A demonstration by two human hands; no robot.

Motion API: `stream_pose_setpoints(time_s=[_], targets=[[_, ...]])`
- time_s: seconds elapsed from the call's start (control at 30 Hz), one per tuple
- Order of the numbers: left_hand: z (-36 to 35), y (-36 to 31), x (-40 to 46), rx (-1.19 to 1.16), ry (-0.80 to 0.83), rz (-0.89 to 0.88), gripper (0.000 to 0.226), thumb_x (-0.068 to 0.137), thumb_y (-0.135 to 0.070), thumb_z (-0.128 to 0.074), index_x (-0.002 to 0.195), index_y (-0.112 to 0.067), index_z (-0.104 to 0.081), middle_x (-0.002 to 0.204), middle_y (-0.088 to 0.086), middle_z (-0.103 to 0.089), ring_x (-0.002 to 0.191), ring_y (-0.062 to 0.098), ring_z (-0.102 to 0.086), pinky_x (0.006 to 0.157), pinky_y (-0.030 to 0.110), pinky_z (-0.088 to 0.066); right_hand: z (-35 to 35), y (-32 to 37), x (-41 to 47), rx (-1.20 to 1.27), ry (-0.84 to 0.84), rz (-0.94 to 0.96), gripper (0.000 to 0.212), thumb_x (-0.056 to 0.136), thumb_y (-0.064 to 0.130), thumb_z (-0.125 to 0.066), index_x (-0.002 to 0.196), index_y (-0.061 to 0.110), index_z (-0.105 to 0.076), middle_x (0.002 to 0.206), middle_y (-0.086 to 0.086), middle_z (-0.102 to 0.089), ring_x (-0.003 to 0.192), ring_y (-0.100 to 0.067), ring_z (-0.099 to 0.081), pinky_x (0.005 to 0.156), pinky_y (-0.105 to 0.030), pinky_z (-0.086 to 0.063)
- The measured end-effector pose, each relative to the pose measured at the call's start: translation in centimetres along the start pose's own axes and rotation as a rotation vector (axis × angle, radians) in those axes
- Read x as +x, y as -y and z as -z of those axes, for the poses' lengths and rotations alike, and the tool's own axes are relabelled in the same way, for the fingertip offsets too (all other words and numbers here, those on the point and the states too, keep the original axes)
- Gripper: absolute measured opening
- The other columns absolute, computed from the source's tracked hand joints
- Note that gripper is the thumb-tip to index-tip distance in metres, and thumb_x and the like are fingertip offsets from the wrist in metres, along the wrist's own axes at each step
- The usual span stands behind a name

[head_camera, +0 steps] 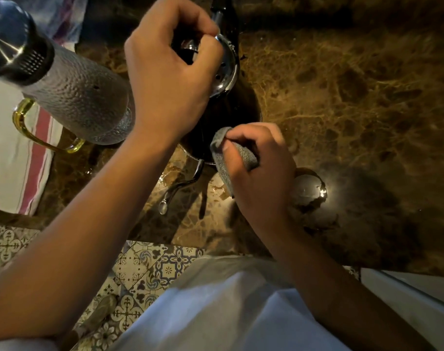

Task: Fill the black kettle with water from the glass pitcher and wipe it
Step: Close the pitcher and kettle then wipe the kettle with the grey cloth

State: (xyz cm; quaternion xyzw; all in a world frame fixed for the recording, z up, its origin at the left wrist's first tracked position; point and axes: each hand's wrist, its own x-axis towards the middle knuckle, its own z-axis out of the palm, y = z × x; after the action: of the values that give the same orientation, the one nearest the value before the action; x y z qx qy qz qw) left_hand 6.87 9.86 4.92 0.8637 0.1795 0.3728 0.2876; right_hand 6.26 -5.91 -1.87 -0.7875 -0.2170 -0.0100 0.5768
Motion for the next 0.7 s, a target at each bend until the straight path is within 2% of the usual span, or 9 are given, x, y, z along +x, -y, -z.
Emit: stream_pose_setpoints(time_s=[0.07,0.17,0.3,0.4,0.47,0.53,0.6,0.63,0.7], targets=[[0.0,-0.1,0.0,0.004,-0.002,-0.004,0.016,0.092,-0.01,-0.062,0.098,0.001,-0.072,0.098,0.011,-0.075,0.091,0.022,-0.071,0.083,0.036,-0.058,-0.4,-0.1,-0.1,-0.014,-0.004,0.016,0.012,0.082,-0.003,-0.078,0.09,0.005,-0.074,0.098,-0.006,-0.07,0.09,-0.008,-0.063,0.082,-0.009,-0.044],[-0.1,-0.2,0.1,-0.006,-0.005,-0.001,0.016,0.092,-0.011,-0.063,0.098,0.0,-0.072,0.097,0.01,-0.075,0.091,0.021,-0.071,0.083,0.036,-0.058,-1.0,-0.9,-0.4,-0.048,-0.005,0.05,0.01,0.08,0.002,-0.08,0.086,0.01,-0.078,0.096,-0.005,-0.072,0.087,-0.014,-0.067,0.077,-0.022,-0.052],[0.0,-0.3,0.1,0.001,-0.001,0.01,0.016,0.092,-0.011,-0.063,0.098,0.0,-0.072,0.097,0.01,-0.075,0.091,0.02,-0.07,0.082,0.034,-0.058,-0.8,-3.8,-2.1,-0.144,0.074,0.051,0.009,0.082,0.004,-0.079,0.089,0.01,-0.079,0.097,-0.008,-0.071,0.09,-0.009,-0.061,0.083,-0.01,-0.043],[0.0,-0.4,0.1,0.001,0.001,0.021,0.016,0.092,-0.012,-0.063,0.098,-0.001,-0.072,0.098,0.008,-0.075,0.092,0.019,-0.07,0.083,0.031,-0.057,0.1,-5.1,-2.4,-0.229,0.161,-0.019,0.011,0.086,0.003,-0.074,0.091,0.012,-0.077,0.1,-0.005,-0.071,0.095,-0.01,-0.062,0.085,-0.01,-0.043],[0.0,-0.4,0.1,0.001,0.003,0.021,0.016,0.092,-0.012,-0.062,0.099,-0.001,-0.072,0.099,0.009,-0.074,0.092,0.02,-0.07,0.083,0.03,-0.057,1.0,-5.1,-1.6,-0.252,0.157,-0.003,0.009,0.087,0.006,-0.074,0.092,0.013,-0.077,0.104,-0.004,-0.071,0.102,-0.018,-0.064,0.09,-0.017,-0.046],[0.1,-0.4,0.1,0.009,0.013,0.017,0.016,0.092,-0.013,-0.062,0.099,-0.001,-0.072,0.099,0.01,-0.074,0.092,0.021,-0.07,0.083,0.032,-0.057,2.5,-5.0,-0.9,-0.3,0.145,0.102,0.012,0.087,0.013,-0.077,0.099,0.014,-0.079,0.115,-0.004,-0.073,0.118,-0.027,-0.062,0.103,-0.029,-0.045],[0.1,-0.3,0.1,0.011,0.018,0.018,0.016,0.093,-0.013,-0.062,0.099,-0.002,-0.071,0.099,0.01,-0.074,0.093,0.022,-0.07,0.083,0.034,-0.058,4.4,-5.1,-0.6,-0.414,0.193,0.168,0.026,0.086,0.024,-0.079,0.112,0.016,-0.077,0.133,-0.007,-0.068,0.134,-0.034,-0.053,0.113,-0.044,-0.041],[0.1,-0.3,0.1,0.01,0.019,0.021,0.016,0.093,-0.013,-0.062,0.099,-0.002,-0.071,0.099,0.01,-0.074,0.093,0.022,-0.07,0.084,0.034,-0.058,5.3,-5.3,-0.5,-0.51,0.23,0.149,0.036,0.086,0.031,-0.08,0.119,0.019,-0.075,0.14,-0.008,-0.063,0.137,-0.036,-0.05,0.112,-0.051,-0.041],[0.1,-0.3,0.1,0.012,0.02,0.028,0.016,0.092,-0.013,-0.062,0.099,-0.002,-0.071,0.099,0.011,-0.074,0.094,0.023,-0.07,0.085,0.035,-0.058,6.7,-6.1,-0.1,-0.701,0.296,0.025,0.048,0.085,0.046,-0.079,0.127,0.025,-0.07,0.143,-0.011,-0.058,0.132,-0.038,-0.05,0.103,-0.054,-0.045]])
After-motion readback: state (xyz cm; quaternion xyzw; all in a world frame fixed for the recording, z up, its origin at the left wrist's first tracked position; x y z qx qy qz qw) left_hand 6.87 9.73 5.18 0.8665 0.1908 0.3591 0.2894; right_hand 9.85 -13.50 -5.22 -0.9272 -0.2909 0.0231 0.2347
